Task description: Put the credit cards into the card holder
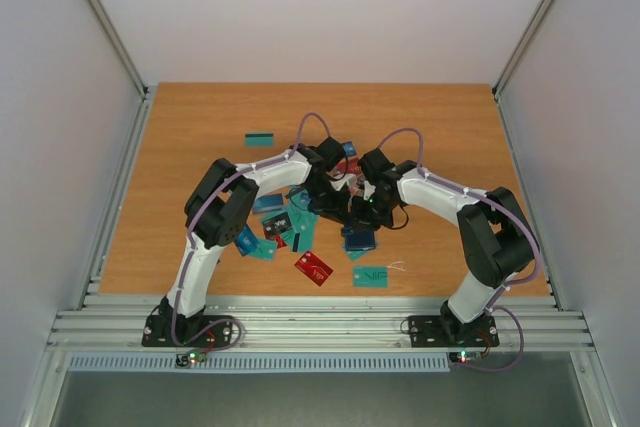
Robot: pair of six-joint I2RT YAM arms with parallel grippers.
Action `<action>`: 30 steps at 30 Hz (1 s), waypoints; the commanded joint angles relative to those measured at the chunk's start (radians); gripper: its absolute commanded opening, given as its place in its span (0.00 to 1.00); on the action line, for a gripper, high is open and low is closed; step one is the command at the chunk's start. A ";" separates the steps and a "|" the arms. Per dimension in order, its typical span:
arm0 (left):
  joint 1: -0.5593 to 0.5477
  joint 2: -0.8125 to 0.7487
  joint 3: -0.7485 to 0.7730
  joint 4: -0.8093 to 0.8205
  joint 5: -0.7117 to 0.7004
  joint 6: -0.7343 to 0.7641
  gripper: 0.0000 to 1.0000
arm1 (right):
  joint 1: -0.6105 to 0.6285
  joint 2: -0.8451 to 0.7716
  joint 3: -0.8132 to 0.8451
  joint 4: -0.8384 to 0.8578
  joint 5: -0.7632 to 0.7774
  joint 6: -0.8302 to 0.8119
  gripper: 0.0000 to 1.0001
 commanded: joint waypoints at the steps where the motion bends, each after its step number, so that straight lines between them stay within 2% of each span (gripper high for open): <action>1: -0.003 0.040 0.022 -0.028 -0.027 0.025 0.09 | 0.006 -0.007 0.024 -0.018 0.025 -0.016 0.01; 30: -0.003 0.059 0.048 -0.072 -0.051 0.058 0.08 | 0.005 0.038 0.025 -0.019 0.072 -0.026 0.01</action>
